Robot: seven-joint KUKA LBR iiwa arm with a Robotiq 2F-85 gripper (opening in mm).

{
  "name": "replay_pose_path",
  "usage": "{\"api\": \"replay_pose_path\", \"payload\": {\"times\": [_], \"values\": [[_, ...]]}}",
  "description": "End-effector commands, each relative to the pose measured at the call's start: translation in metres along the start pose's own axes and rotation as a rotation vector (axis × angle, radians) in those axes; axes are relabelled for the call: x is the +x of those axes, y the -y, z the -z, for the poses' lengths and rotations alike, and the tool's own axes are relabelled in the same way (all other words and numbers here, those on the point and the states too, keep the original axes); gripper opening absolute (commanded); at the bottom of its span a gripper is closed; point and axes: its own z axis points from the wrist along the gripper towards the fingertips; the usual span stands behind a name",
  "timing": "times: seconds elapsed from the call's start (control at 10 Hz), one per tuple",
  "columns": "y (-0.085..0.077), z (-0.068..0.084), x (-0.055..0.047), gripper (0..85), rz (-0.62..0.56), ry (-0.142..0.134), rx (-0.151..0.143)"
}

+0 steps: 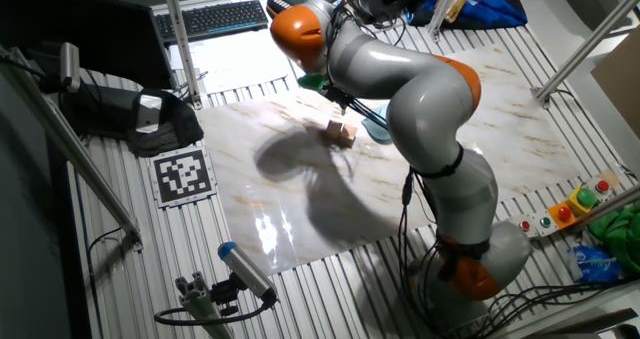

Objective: Drop coins into a piggy bank

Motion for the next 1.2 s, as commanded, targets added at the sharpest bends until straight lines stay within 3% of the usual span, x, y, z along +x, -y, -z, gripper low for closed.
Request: {"api": "replay_pose_path", "payload": {"times": [0.0,0.1,0.5,0.7,0.9,1.1], "values": [[-0.0007,-0.001,0.0005,0.0,0.094,0.025,-0.025],[-0.002,-0.001,0.0003,0.0,0.102,0.012,-0.036],[-0.0064,-0.001,-0.0003,0.0,0.108,0.037,-0.033],[-0.0072,-0.0008,-0.0003,0.0,0.113,0.027,-0.038],[-0.0072,-0.0008,-0.0003,0.0,0.13,-0.01,-0.073],[-0.0072,-0.0008,-0.0003,0.0,0.146,0.001,-0.063]]}}
